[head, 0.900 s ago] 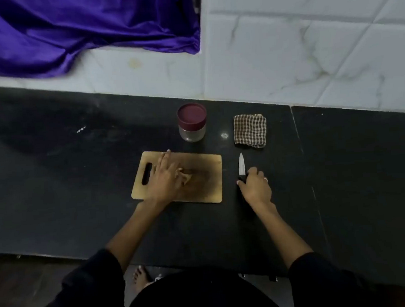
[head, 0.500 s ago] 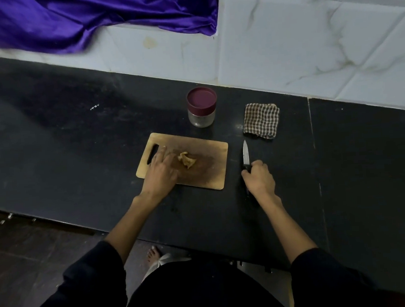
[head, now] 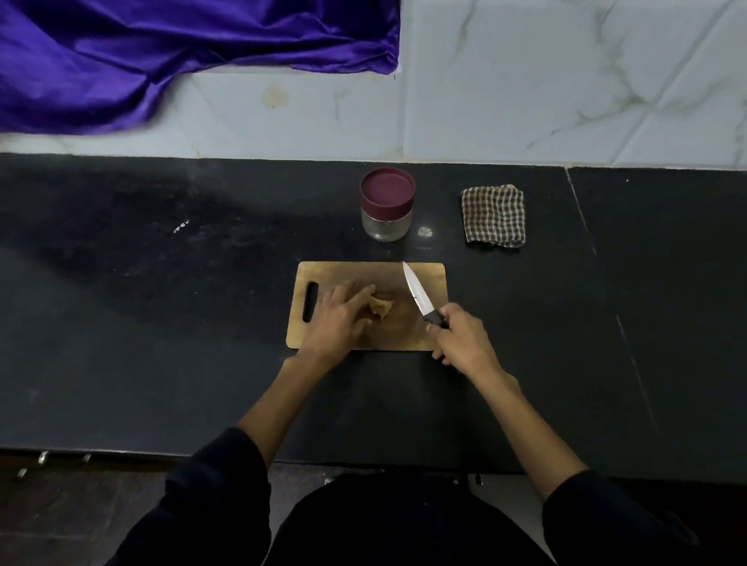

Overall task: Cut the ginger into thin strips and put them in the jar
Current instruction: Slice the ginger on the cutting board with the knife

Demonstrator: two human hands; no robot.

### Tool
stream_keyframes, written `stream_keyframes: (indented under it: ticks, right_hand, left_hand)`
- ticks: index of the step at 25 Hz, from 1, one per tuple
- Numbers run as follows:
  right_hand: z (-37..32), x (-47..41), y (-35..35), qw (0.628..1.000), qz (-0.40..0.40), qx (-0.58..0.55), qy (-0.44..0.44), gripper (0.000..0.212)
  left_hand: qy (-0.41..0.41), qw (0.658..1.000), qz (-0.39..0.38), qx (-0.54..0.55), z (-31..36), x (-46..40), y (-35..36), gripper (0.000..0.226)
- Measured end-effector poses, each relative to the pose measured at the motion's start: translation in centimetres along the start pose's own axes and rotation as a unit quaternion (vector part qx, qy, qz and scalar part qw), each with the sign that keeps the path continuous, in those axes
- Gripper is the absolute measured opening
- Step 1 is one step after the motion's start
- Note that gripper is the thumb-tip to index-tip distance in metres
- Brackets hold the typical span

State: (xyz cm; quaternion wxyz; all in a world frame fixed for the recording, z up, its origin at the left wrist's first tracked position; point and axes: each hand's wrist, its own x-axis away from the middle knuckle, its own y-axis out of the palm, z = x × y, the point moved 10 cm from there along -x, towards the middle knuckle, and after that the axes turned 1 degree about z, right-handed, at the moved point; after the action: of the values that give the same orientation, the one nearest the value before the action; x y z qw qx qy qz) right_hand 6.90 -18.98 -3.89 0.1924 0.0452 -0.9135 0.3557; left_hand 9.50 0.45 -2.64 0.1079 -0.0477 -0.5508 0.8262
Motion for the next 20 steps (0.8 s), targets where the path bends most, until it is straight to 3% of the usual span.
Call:
stream_keyframes:
  ticks: [6, 14, 20]
  right_hand:
    - [0.0, 2.3, 3.1, 0.998, 0.035, -0.036, 0.038, 0.01]
    - [0.9, 5.3, 3.7, 0.987, 0.111, -0.092, 0.076, 0.013]
    - [0.6, 5.5, 3.1, 0.983, 0.13, -0.101, 0.084, 0.016]
  left_hand:
    - [0.071, 0.995, -0.05, -0.054, 0.5, -1.7, 0.8, 0.043]
    - [0.144, 0.989, 0.006, -0.031, 1.4, -1.6, -0.4, 0.032]
    - [0.176, 0.984, -0.001, -0.034, 2.1, -1.9, 0.3, 0.032]
